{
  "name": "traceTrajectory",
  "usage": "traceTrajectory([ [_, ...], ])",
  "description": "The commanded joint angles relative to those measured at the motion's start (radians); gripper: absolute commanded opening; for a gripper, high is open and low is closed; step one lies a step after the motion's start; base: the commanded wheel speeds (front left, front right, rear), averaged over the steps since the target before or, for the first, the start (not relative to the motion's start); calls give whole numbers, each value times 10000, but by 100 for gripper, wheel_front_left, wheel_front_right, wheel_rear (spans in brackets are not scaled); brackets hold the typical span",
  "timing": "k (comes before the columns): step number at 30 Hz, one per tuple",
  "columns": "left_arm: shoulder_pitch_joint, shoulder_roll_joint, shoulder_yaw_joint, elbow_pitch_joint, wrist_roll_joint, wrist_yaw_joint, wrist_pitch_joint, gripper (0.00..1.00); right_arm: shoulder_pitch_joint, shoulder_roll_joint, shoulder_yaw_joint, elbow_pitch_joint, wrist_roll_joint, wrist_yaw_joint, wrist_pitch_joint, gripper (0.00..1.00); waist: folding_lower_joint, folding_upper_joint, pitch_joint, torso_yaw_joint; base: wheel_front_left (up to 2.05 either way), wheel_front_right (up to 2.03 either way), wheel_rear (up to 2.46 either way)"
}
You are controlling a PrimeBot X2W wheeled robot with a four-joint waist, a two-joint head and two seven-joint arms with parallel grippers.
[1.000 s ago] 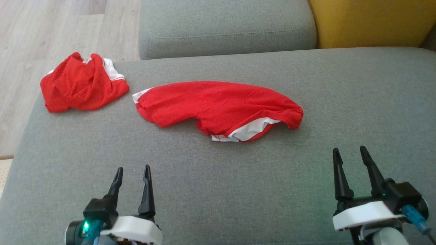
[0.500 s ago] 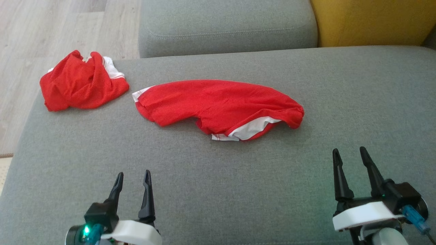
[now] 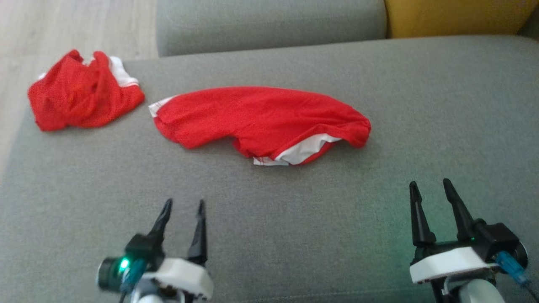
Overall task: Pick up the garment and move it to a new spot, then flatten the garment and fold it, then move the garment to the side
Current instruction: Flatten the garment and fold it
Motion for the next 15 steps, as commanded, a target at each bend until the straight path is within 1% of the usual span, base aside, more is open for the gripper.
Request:
traceTrajectory([
  [1,-900,-68,91,-30,76,-120,-119,100,-539,-56,268,-362,57,-9,-65,100,0,-1,307,-198,0,0,0],
  [5,-1855,-69,-352,811,-4,-337,31,100,-806,-56,360,-432,121,-9,-65,100,0,-1,838,-548,0,0,0],
  [8,-2588,-70,-639,1460,-351,-436,329,100,-1029,-56,419,-477,190,-9,-65,100,0,-1,1252,-854,0,0,0],
  [15,-3982,-71,-1115,2746,-1297,-468,855,100,-1459,-56,416,-586,411,-9,-65,100,0,-1,2120,-1627,0,0,0],
])
